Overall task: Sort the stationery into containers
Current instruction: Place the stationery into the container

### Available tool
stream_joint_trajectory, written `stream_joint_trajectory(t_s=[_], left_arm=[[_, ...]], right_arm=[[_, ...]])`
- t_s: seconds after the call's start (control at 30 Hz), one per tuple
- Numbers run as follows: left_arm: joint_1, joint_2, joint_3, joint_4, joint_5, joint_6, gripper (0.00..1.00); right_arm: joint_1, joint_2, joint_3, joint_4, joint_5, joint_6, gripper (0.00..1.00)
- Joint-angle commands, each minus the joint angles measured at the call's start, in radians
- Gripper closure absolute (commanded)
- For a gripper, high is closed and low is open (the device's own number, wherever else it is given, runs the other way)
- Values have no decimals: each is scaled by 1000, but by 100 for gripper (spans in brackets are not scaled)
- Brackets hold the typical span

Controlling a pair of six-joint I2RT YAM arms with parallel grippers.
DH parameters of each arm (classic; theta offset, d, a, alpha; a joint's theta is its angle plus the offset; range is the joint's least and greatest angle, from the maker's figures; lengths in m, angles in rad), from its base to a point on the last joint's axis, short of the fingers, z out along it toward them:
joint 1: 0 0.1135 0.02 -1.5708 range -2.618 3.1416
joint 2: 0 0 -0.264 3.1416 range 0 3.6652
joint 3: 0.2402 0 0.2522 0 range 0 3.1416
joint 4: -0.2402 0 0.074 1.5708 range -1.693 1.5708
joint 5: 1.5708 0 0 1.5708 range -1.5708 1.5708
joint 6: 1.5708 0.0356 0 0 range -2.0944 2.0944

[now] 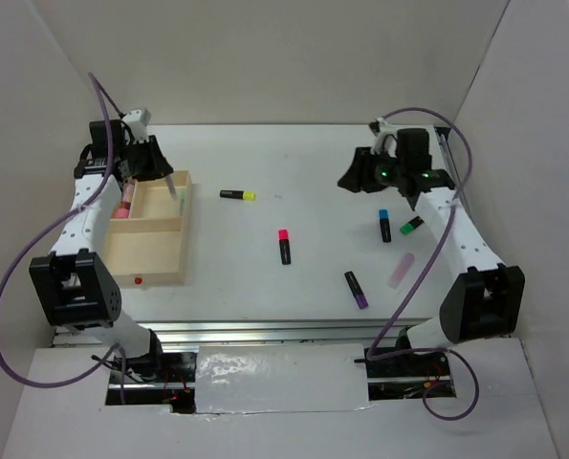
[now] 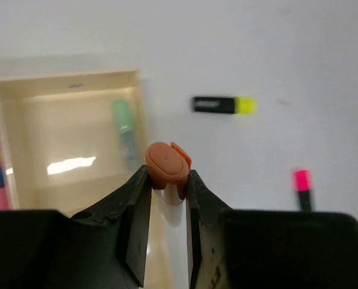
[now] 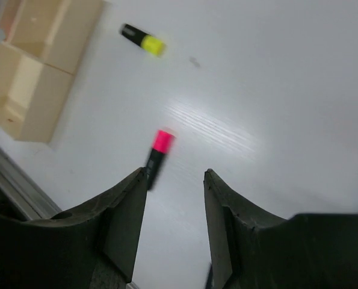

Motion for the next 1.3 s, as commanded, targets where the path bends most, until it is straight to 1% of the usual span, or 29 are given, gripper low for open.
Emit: stream_joint_trajectory(t_s=[0.0, 0.03, 0.07, 0.1, 0.17, 0.2, 0.3, 0.43, 0.5, 0.53, 0.63, 0.67, 0.7, 0.73, 0.77, 0.8, 0.83, 0.9, 0.93, 1.0, 1.03, 1.13, 1.27], left_arm=[[42, 104, 32, -122, -211, 142, 100], [45, 159, 55, -128, -225, 147, 100], [48, 184, 67, -128, -231, 150, 100], [59, 206, 75, -125, -223, 151, 98], [65, 256, 81, -100, -222, 147, 94], [65, 266, 81, -74, -225, 144, 93], [65, 310, 104, -48, -231, 142, 91], [51, 368, 136, -53, -243, 153, 89], [40, 391, 151, -54, -254, 164, 84], [34, 404, 164, -79, -258, 179, 75], [28, 431, 199, -112, -272, 184, 60], [27, 431, 202, -113, -272, 184, 52], [27, 424, 205, -113, -274, 182, 47], [25, 415, 204, -111, -274, 181, 47], [27, 393, 205, -111, -272, 181, 41], [27, 381, 202, -106, -274, 178, 40], [27, 362, 199, -102, -274, 176, 31], [23, 303, 181, -79, -283, 174, 23], [22, 281, 175, -74, -285, 174, 14], [19, 217, 161, -56, -291, 174, 11], [19, 191, 152, -50, -289, 174, 1], [14, 102, 123, -25, -306, 156, 1], [16, -25, 61, -1, -298, 122, 1]], right_arm=[[-129, -116, -75, -203, 27, -120, 50], [-161, -140, -114, -232, 35, -119, 50], [-174, -151, -131, -248, 45, -159, 50], [-260, -162, -145, -260, 59, -168, 50], [-316, -188, -191, -292, 64, -188, 50], [-366, -197, -202, -304, 70, -196, 50], [-445, -211, -227, -359, 84, -223, 50], [-514, -203, -256, -393, 118, -237, 50], [-531, -193, -264, -403, 133, -234, 50], [-546, -180, -268, -404, 148, -227, 50], [-550, -144, -268, -407, 205, -202, 49], [-548, -131, -265, -409, 219, -187, 49], [-546, -107, -256, -419, 234, -176, 49], [-542, -91, -251, -424, 248, -167, 50], [-540, -69, -248, -432, 271, -150, 51], [-539, -61, -245, -432, 285, -141, 51], [-534, -52, -247, -432, 300, -133, 51], [-517, -32, -248, -432, 342, -104, 51], [-510, -24, -250, -432, 357, -98, 51], [-478, -18, -260, -430, 388, -81, 51], [-467, -16, -268, -427, 401, -72, 51], [-430, 1, -290, -424, 440, -33, 51], [-411, 85, -281, -436, 469, 8, 52]])
